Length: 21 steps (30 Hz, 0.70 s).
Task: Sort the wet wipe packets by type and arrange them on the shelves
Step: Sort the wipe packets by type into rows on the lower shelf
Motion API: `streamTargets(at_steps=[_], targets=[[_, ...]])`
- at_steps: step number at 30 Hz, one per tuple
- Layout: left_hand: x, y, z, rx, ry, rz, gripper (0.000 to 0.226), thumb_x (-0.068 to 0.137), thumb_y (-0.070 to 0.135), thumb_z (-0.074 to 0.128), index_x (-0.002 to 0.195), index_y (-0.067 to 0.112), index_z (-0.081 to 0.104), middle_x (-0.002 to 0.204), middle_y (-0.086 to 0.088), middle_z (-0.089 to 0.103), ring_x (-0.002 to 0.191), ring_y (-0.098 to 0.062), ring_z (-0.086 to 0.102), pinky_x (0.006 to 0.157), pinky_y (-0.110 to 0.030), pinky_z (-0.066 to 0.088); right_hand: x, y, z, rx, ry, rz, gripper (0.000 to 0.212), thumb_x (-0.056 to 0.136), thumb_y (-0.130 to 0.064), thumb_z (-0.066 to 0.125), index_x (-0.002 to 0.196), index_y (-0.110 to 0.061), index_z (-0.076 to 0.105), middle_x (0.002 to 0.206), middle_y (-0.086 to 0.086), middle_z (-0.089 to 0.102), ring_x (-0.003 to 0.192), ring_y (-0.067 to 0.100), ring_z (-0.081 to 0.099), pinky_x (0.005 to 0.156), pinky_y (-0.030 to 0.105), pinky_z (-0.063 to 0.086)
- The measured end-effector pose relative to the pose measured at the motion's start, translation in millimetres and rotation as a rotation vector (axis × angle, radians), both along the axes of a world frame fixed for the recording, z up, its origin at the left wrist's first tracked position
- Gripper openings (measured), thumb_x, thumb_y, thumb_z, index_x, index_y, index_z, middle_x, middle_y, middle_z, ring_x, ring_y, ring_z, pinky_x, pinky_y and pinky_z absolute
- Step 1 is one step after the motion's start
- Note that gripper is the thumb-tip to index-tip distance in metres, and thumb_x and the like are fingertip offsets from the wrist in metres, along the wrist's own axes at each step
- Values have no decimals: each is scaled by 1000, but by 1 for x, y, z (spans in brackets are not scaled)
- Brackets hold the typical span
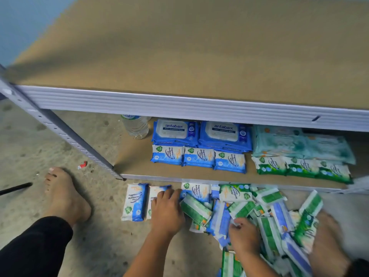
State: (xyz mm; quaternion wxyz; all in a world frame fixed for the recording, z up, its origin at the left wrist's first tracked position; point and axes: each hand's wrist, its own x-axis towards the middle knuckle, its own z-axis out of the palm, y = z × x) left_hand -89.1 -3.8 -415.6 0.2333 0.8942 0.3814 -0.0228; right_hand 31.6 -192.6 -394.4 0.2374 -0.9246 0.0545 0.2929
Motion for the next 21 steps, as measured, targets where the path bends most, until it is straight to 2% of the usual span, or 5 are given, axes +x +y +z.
streamTargets(at_steps=[5,10,15,18,21], targets=[[14,-15,2,-74,156,-154,69,81,30,37,150,27,42,148,4,46,134,-23,42,104,-38,36,4,-24,-3,-22,65,52,20,99,-22,56,115,-18,67,85,3,61,66,18,56,56,25,39],[41,-8,-9,-82,40,-166,52,93,20,41,142,11,54,138,-10,58,126,-32,52,102,-43,47,6,-14,-13,-17,30,35,20,99,-30,55,107,-16,69,89,4,66,69,22,60,58,28,48],[71,-2,-15,-134,64,-206,43,102,20,44,144,14,52,145,-6,51,123,-31,54,95,-41,51,10,8,-19,-228,53,134,48,88,-63,57,90,-16,64,92,5,68,77,27,62,62,31,49],[81,-5,-22,-126,169,-240,49,100,19,49,149,17,45,149,-5,45,125,-30,51,93,-39,51,11,16,-21,-296,50,190,59,80,-73,57,94,-17,64,92,2,67,84,27,67,64,31,52],[82,-11,-26,-103,263,-259,69,91,7,55,154,22,33,154,-4,32,128,-28,41,95,-37,50,10,17,-23,-310,36,253,57,76,-68,65,101,-17,60,100,2,67,90,27,68,63,30,48]])
